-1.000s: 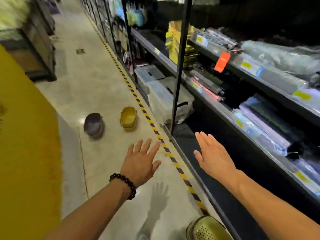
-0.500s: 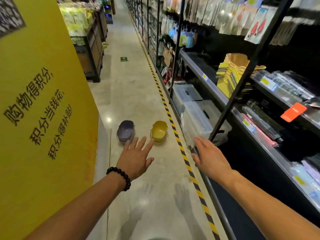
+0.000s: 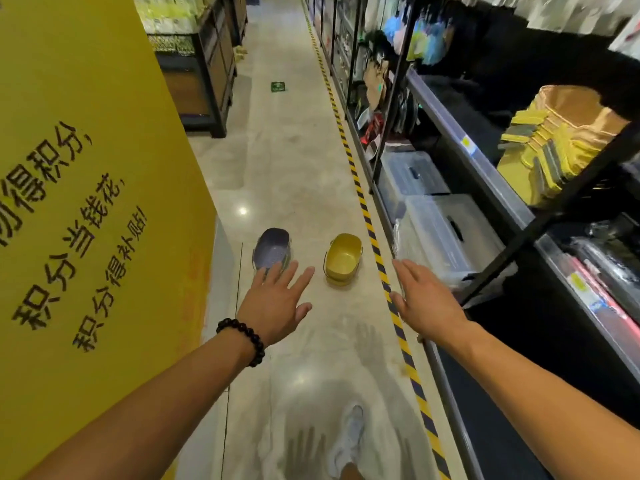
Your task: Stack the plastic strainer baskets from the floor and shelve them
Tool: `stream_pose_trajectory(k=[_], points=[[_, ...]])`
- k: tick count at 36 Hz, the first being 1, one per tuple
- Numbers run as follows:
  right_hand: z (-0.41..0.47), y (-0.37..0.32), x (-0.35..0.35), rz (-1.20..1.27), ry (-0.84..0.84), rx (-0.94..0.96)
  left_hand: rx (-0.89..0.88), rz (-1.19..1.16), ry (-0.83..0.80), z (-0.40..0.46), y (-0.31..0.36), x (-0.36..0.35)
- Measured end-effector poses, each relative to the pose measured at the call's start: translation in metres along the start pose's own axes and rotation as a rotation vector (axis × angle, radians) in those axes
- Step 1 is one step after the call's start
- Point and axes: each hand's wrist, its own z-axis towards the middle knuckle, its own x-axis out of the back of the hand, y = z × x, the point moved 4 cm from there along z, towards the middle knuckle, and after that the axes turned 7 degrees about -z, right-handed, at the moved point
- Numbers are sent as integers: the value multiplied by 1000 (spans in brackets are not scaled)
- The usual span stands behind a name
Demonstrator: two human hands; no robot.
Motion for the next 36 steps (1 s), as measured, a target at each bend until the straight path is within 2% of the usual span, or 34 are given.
stream_pose_trajectory(k=[12, 19, 26, 32, 36], points=[[189, 92, 2, 90, -35, -69, -6, 27, -56, 220, -25, 13], [275, 129, 6, 86, -8, -108, -43, -4, -88, 320, -41, 11], [357, 155, -27, 122, -127, -181, -85, -9, -149, 429, -77, -16], [429, 165, -64, 155, -188, -283, -204, -21, -247, 534, -106, -53], [472, 164, -84, 218, -218, -424, -319, -20, -319, 604, -129, -69]])
